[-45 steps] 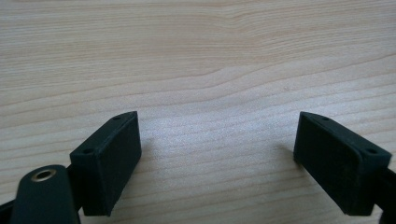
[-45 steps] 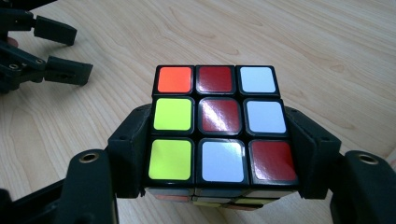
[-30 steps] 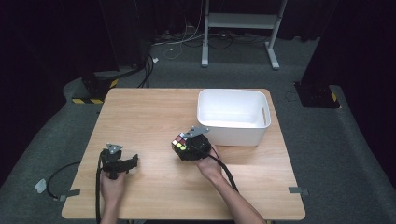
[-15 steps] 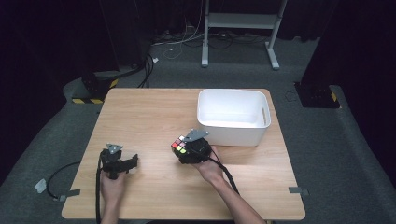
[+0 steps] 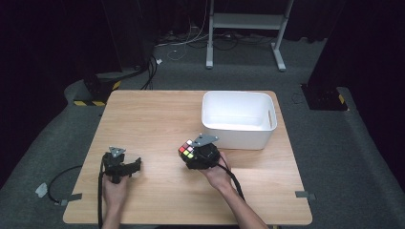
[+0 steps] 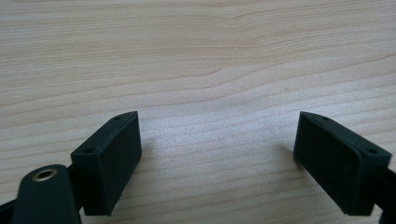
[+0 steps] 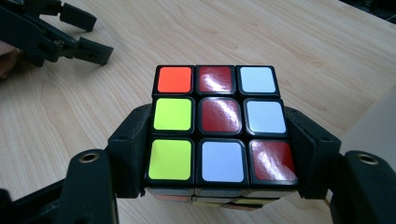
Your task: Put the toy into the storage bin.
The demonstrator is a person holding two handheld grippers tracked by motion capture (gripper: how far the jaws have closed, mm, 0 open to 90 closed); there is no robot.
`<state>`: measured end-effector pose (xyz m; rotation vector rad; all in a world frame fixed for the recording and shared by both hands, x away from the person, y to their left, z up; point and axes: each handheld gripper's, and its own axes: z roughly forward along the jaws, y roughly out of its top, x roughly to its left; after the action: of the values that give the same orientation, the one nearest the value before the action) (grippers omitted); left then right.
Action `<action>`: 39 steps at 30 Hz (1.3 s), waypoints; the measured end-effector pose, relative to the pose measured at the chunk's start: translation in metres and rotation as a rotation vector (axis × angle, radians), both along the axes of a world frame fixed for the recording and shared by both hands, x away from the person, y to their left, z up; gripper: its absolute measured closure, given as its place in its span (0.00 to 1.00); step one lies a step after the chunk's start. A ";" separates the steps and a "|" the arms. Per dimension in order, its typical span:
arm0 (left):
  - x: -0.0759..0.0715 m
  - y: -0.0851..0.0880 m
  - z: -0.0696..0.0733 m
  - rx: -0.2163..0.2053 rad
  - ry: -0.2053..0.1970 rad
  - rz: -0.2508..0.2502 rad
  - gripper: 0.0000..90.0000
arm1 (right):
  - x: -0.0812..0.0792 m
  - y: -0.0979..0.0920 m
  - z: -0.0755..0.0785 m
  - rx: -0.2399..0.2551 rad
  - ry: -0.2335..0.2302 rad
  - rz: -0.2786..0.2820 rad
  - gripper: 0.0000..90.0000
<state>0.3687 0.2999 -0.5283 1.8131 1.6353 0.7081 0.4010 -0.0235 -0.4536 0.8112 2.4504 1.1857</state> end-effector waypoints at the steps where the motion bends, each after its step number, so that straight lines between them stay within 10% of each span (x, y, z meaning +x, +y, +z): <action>1: 0.000 0.000 0.000 -0.001 0.000 0.000 0.17 | 0.000 -0.001 0.001 -0.001 -0.004 0.000 0.37; 39: 0.000 0.000 0.000 0.001 0.000 -0.001 0.17 | -0.026 -0.083 0.021 0.058 -0.018 -0.089 0.37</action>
<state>0.3687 0.2998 -0.5283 1.8145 1.6341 0.7094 0.3746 -0.1064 -0.4330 0.9123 2.3493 1.2311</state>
